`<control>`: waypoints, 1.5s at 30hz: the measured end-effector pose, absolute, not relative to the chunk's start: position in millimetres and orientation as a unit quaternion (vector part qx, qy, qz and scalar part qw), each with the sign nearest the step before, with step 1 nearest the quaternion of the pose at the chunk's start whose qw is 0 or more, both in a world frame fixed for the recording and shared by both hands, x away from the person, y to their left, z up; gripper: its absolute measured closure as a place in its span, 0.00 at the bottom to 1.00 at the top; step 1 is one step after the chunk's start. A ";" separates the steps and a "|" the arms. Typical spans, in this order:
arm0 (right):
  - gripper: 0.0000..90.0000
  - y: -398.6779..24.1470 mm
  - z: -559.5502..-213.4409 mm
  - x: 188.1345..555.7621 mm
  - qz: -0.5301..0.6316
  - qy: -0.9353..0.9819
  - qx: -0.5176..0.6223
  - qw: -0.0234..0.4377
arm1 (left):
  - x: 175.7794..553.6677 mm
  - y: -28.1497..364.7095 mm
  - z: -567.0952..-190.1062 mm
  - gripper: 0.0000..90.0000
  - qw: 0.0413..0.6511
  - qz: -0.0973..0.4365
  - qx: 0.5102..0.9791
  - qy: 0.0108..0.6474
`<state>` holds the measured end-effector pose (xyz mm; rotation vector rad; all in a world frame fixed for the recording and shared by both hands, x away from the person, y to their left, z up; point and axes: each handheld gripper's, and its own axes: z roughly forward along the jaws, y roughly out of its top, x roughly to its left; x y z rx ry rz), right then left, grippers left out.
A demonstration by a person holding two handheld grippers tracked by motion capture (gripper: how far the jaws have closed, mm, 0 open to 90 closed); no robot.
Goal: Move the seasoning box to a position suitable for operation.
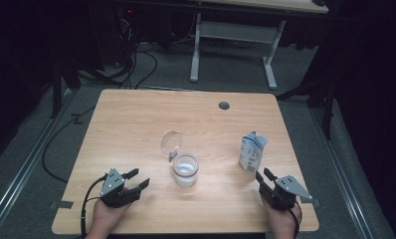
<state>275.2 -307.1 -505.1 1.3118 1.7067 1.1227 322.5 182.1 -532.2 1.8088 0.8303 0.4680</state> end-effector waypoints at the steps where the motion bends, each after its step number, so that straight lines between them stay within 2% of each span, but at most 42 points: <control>1: 0.71 -306.8 -505.7 274.0 0.432 0.661 0.505 0.350 | 322.4 181.5 -532.2 0.47 0.520 0.196 0.756 0.345; 20: 0.73 -289.1 -507.3 267.8 0.427 0.678 0.489 0.345 | 322.7 177.1 -532.0 0.48 0.511 0.198 0.766 0.336; 35: 0.77 -265.7 -508.0 279.2 0.429 0.694 0.480 0.321 | 320.4 176.2 -531.8 0.48 0.508 0.205 0.768 0.331; 45: 0.83 -243.1 -510.3 291.1 0.428 0.707 0.471 0.309 | 318.7 177.4 -532.0 0.48 0.512 0.208 0.764 0.333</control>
